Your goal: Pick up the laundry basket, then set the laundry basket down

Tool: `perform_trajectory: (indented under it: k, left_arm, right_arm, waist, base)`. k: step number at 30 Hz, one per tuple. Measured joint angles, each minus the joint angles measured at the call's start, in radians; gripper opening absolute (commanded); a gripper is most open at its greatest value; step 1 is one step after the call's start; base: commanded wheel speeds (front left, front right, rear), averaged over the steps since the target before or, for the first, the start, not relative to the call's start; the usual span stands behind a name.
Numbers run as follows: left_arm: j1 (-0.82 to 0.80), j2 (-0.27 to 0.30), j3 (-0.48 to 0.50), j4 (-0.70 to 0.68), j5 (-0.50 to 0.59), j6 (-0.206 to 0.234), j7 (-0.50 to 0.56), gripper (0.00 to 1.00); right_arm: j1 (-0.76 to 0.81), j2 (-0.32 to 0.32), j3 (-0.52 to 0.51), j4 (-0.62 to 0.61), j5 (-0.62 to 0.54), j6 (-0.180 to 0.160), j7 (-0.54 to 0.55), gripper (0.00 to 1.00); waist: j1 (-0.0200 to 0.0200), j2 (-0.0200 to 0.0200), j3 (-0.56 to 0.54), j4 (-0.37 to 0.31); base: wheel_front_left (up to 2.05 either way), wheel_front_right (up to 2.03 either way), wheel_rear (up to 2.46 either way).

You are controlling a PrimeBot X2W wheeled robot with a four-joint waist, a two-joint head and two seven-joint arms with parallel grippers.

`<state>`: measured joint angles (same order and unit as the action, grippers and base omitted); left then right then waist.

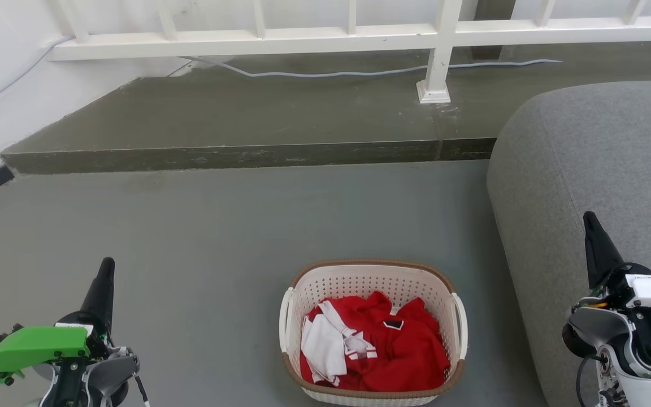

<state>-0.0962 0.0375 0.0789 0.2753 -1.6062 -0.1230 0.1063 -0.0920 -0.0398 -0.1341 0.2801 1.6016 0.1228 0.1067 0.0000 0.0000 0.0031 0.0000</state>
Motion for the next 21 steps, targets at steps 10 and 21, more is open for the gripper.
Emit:
perform_trajectory:
  k: [10,21]
  left_arm:
    - [0.0,0.0,0.0,0.0,0.0,0.0,0.0,0.0]
    - [0.039,-0.024,-0.013,0.048,0.0,0.001,-0.012,1.0]
  right_arm:
    - [0.0,0.0,0.0,0.0,0.0,0.0,0.0,0.0]
    - [0.045,0.026,0.007,0.047,0.0,-0.002,-0.001,1.0]
  waist:
    - [0.0,0.0,0.0,0.0]
    - [0.0,0.0,0.001,0.0]
  base:
    - [0.0,0.0,0.0]
    - [0.0,0.0,0.0]
